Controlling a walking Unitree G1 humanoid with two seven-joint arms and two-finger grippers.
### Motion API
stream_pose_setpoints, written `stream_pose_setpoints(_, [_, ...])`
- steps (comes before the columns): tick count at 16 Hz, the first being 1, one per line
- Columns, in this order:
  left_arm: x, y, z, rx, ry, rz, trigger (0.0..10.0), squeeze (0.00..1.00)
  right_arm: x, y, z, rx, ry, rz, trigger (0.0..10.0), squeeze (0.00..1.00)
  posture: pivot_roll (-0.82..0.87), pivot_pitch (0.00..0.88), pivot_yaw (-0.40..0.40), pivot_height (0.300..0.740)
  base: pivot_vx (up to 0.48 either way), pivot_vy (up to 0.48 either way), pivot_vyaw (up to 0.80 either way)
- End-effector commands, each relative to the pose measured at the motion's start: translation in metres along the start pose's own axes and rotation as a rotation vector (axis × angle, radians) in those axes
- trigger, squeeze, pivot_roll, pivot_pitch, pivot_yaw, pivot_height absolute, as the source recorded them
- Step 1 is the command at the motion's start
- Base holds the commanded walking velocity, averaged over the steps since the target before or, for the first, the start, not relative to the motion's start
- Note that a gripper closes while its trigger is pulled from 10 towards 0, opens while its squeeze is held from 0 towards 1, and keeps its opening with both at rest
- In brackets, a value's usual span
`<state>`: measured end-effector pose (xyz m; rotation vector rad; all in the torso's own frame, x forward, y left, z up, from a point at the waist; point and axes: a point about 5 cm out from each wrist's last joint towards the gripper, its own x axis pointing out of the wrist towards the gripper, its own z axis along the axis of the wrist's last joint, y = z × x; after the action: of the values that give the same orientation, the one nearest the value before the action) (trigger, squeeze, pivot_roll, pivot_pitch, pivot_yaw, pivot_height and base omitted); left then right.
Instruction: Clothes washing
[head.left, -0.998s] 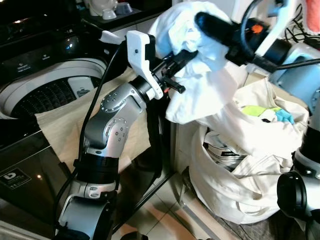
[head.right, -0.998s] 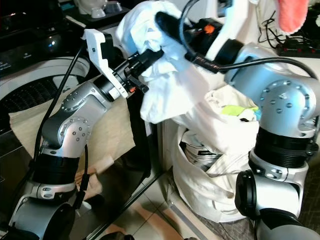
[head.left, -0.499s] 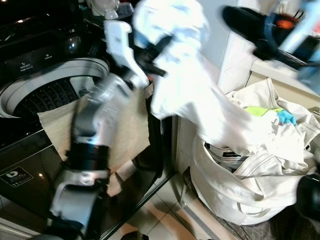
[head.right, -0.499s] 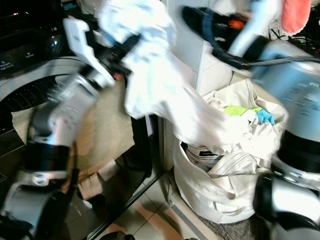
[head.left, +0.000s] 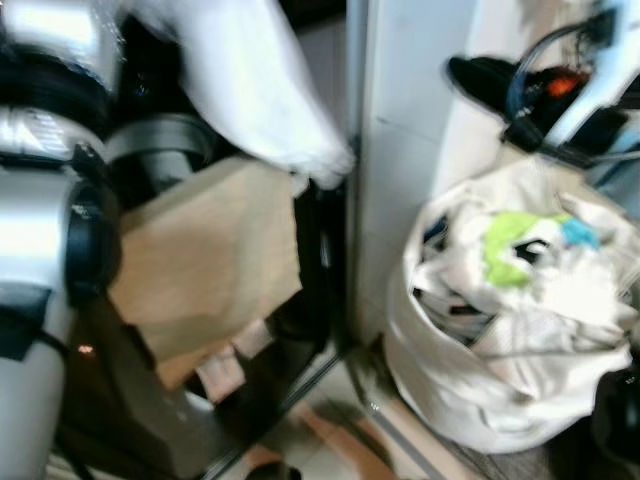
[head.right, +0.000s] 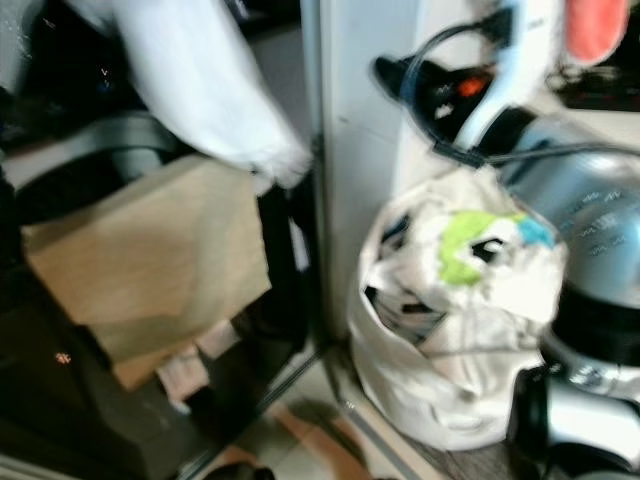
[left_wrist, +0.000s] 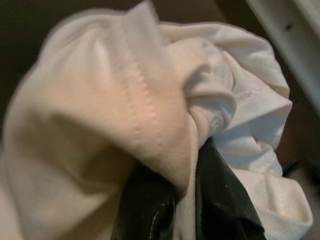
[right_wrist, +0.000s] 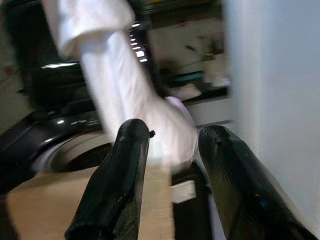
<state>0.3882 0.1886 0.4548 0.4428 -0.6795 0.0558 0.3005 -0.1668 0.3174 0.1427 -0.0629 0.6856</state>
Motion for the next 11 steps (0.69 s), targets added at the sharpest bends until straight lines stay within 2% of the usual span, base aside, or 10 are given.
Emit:
stream_pose_setpoints(1, [-0.004,0.002,-0.018,0.091,0.088,0.014,0.0,0.0,0.001,0.012,-0.007,-0.025,0.027,0.024,10.0,0.0,-0.1,0.0,0.13,0.74,0.0,0.0,0.0])
stream_pose_setpoints(2, [-0.006,0.002,-0.026,0.129,0.118,0.017,0.0,0.0,0.002,0.016,-0.012,-0.026,0.042,0.029,10.0,0.0,-0.1,0.0,0.134,0.74,0.0,0.0,0.0])
stream_pose_setpoints(3, [-0.02,-0.003,-0.059,0.169,0.242,0.017,0.0,0.0,0.001,0.02,-0.023,-0.015,0.07,0.021,10.0,0.0,-0.12,0.0,0.139,0.74,0.0,0.0,0.0])
stream_pose_setpoints(5, [-0.052,-0.017,-0.116,0.086,0.511,0.008,0.0,0.0,-0.001,0.022,-0.029,0.006,0.081,0.007,10.0,0.0,-0.14,0.0,0.14,0.74,0.0,0.0,0.0])
stream_pose_setpoints(6, [-0.074,-0.022,-0.144,0.034,0.658,0.032,10.0,0.0,-0.001,0.025,-0.032,0.009,0.088,0.003,10.0,0.0,-0.14,0.0,0.141,0.74,0.0,0.0,0.0])
stream_pose_setpoints(7, [-0.088,-0.027,-0.159,-0.039,0.737,0.051,10.0,0.0,-0.001,0.026,-0.034,0.01,0.095,0.003,10.0,0.0,-0.15,0.0,0.142,0.74,0.0,0.0,0.0])
stream_pose_setpoints(8, [-0.113,-0.033,-0.182,-0.115,0.869,0.065,10.0,0.0,-0.001,0.03,-0.038,0.009,0.111,0.008,10.0,0.0,-0.16,0.0,0.143,0.74,0.0,0.0,0.0])
stream_pose_setpoints(9, [-0.125,-0.033,-0.192,-0.101,0.924,0.063,10.0,1.0,-0.002,0.034,-0.042,0.012,0.121,0.017,10.0,0.0,-0.16,0.0,0.144,0.74,0.0,0.0,0.0])
stream_pose_setpoints(11, [-0.135,-0.029,-0.2,-0.149,0.975,0.122,10.0,1.0,-0.002,0.039,-0.045,0.015,0.133,0.029,10.0,0.0,-0.16,0.0,0.144,0.74,0.0,0.0,0.0])
